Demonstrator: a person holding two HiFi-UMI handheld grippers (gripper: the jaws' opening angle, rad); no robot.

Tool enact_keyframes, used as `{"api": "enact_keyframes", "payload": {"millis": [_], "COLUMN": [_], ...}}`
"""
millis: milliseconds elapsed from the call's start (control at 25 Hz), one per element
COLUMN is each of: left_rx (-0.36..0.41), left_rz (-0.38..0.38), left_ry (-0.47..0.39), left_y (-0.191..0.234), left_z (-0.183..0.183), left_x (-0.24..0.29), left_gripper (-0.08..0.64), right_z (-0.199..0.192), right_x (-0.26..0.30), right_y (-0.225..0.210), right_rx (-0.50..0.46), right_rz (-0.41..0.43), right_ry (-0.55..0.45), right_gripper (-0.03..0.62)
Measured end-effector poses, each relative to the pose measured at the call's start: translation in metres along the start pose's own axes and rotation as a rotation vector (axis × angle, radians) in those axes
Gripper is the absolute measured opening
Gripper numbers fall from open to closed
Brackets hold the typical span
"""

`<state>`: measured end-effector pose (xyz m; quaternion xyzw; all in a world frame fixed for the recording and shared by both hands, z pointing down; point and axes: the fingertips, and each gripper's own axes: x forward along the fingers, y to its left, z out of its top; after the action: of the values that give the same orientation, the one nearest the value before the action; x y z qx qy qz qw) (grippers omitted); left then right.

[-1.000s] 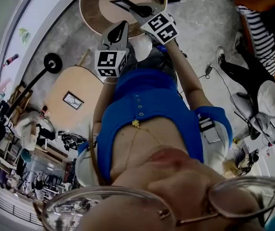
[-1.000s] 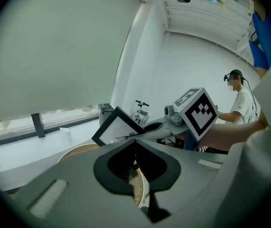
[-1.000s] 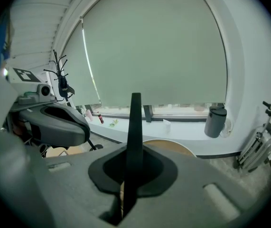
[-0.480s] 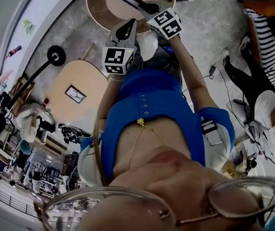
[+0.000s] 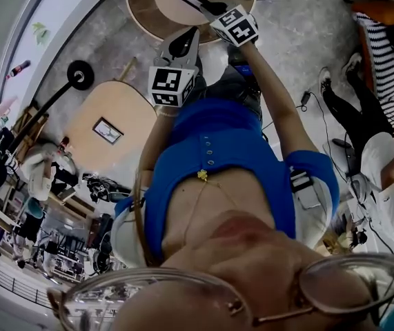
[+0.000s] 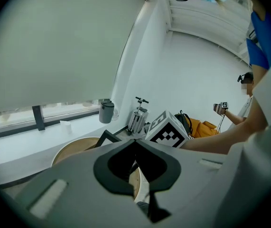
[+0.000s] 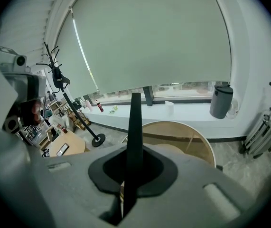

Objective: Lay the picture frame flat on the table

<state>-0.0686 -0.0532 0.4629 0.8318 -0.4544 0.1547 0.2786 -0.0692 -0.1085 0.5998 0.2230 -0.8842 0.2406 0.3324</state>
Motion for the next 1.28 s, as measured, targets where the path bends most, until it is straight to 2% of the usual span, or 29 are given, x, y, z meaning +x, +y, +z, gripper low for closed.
{"api": "enact_keyframes", "payload": {"millis": [200, 360, 520, 720, 920, 1080, 1280], "left_rx": [0.008, 0.012, 0.016, -0.005, -0.025, -0.049, -0.103], "left_rz": [-0.016, -0.012, -0.018, -0.015, 0.003, 0.01, 0.001], "left_ry": [0.001, 0.001, 0.009, 0.017, 0.029, 0.02, 0.04], "left_y": [-0.004, 0.009, 0.032, 0.059, 0.065, 0.071, 0.077], "left_z": [-0.005, -0.019, -0.032, -0.055, -0.069, -0.068, -0.08], "left_x": [0.004, 0.013, 0.013, -0.002, -0.012, -0.006, 0.013], "left_gripper": [0.0, 0.0, 0.0, 0.0, 0.0, 0.0, 0.0], "right_z": [-0.019, -0.038, -0.052, -0.084, -0.11, -0.12, -0.14], "right_x": [0.02, 0.048, 0.079, 0.123, 0.142, 0.164, 0.196], "right_y": [-0.008, -0.015, -0.014, -0.013, -0.014, -0.024, -0.029], "right_rx": [0.062, 0.043, 0.112, 0.148, 0.242, 0.218, 0.205], "right_rz": [0.035, 0.04, 0.055, 0.002, -0.028, -0.029, 0.014], "right_ry": [0.025, 0.071, 0.082, 0.132, 0.135, 0.143, 0.148], "right_gripper": [0.012, 0.012, 0.012, 0.012, 0.012, 0.012, 0.012]}}
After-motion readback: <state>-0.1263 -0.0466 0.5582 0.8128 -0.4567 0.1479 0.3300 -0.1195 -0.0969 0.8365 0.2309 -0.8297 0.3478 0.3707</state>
